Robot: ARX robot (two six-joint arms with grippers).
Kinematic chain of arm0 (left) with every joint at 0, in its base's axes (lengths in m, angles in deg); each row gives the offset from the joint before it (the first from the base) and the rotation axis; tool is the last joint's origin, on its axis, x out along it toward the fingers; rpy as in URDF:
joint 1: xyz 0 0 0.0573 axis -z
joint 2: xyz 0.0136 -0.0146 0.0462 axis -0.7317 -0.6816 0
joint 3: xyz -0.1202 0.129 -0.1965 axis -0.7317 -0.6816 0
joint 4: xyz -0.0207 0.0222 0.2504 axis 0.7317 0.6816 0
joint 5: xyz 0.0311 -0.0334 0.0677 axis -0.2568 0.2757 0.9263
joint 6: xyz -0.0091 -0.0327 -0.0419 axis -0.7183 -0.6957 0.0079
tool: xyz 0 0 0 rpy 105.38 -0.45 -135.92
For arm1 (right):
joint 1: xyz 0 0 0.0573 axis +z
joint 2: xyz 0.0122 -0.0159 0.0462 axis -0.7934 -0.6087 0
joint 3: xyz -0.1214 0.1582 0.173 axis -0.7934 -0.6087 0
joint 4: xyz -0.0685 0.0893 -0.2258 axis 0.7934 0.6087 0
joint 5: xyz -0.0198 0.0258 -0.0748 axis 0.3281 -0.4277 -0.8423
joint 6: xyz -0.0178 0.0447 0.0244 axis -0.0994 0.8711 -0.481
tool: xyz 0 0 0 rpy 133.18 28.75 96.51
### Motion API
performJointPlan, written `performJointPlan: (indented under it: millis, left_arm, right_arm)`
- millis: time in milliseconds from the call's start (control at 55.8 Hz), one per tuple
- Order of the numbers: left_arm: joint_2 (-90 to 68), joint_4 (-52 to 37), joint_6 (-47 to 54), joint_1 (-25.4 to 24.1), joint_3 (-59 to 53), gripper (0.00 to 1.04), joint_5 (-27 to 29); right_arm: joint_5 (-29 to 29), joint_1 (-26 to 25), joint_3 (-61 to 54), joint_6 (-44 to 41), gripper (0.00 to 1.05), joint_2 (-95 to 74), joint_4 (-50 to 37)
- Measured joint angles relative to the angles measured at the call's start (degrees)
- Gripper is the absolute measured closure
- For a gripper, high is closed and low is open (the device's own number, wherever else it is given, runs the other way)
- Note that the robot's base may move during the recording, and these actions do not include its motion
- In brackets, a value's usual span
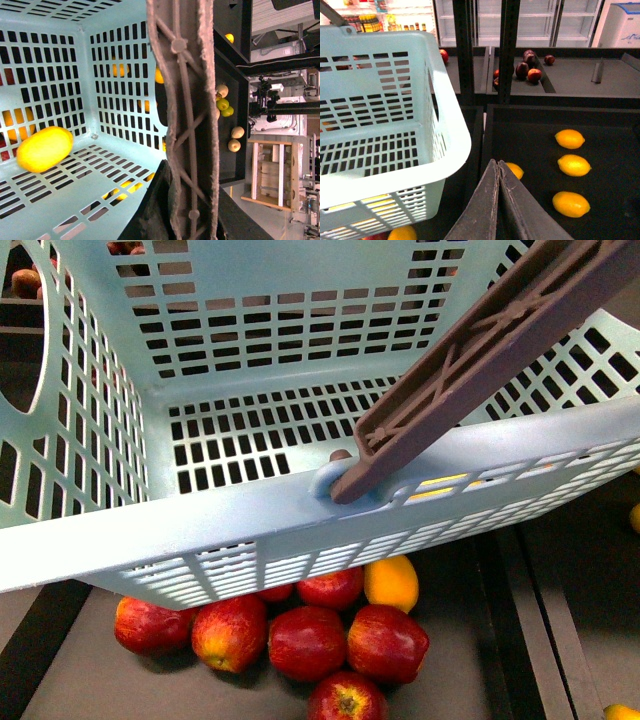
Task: Pick lemon and mango into basket
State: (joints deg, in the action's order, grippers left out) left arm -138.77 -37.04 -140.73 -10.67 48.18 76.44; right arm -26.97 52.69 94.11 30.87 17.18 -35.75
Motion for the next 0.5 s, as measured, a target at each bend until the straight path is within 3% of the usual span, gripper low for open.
performJointPlan:
  millis: [323,502]
  left_arm:
    - [0.0,0.0,-0.04,0.0,0.0,0.98,0.0]
    - [0.0,0.0,0.26,0.68,0.0,0.98,-0.35]
  right_arm:
    - [0.0,0.0,-0.07,0.0,0.47,0.28,0.02]
    - [-0.26,0.0,-0.07,0.04,0.07,0.37,0.04]
